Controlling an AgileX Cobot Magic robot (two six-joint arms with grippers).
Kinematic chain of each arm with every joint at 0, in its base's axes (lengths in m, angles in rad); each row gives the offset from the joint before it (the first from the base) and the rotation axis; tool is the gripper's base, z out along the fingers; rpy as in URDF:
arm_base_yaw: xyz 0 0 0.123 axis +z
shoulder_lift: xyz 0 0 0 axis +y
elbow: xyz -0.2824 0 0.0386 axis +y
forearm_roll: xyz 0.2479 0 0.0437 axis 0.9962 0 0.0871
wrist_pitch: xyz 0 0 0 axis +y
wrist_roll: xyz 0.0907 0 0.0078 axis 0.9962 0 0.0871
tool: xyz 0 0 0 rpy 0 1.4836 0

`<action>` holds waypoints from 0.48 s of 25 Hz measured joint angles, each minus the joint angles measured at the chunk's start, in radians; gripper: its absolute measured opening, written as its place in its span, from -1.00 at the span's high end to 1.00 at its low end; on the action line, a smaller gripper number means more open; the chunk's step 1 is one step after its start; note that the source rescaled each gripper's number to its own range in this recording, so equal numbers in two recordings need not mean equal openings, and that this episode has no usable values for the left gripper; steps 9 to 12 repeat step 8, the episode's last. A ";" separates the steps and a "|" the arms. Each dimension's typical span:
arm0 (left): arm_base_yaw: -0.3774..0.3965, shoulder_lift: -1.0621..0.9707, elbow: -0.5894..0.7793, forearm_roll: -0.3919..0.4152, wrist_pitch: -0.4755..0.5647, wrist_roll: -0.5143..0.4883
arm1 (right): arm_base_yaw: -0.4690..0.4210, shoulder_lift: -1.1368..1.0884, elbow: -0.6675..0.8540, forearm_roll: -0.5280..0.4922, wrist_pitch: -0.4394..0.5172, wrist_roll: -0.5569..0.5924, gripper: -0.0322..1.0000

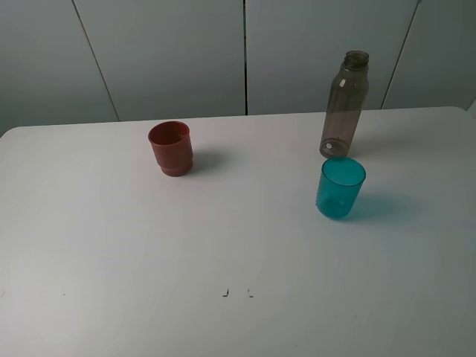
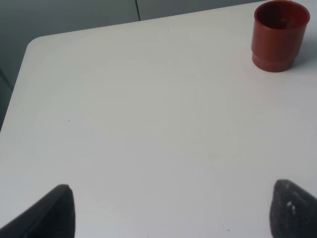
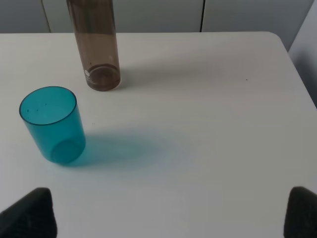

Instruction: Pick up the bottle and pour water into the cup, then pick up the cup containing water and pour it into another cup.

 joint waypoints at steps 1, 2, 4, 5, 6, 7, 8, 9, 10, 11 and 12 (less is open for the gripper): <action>0.000 0.000 0.000 0.000 0.000 0.000 | 0.000 0.000 0.000 0.000 0.000 0.000 -0.99; 0.000 0.000 0.000 0.000 0.000 0.000 | 0.000 0.000 0.000 0.000 0.000 0.000 -0.99; 0.000 0.000 0.000 0.000 0.000 0.000 | 0.000 0.000 0.000 0.000 0.000 0.000 -0.99; 0.000 0.000 0.000 0.000 0.000 0.000 | 0.000 0.000 0.000 0.000 0.000 0.000 -0.99; 0.000 0.000 0.000 0.000 0.000 0.000 | 0.000 0.000 0.000 0.000 0.000 0.000 -0.99; 0.000 0.000 0.000 0.000 0.000 0.000 | 0.000 0.000 0.000 0.000 0.000 0.000 -0.99; 0.000 0.000 0.000 0.000 0.000 0.000 | 0.000 0.000 0.000 0.000 0.000 0.000 -0.99; 0.000 0.000 0.000 0.000 0.000 0.000 | 0.000 0.000 0.000 0.000 0.000 0.000 -0.99; 0.000 0.000 0.000 0.000 0.000 0.000 | 0.000 0.000 0.000 0.000 0.000 0.000 -0.99; 0.000 0.000 0.000 0.000 0.000 0.000 | 0.000 0.000 0.000 0.000 0.000 0.000 -0.99; 0.000 0.000 0.000 0.000 0.000 0.000 | 0.000 0.000 0.000 0.000 0.000 0.000 -0.99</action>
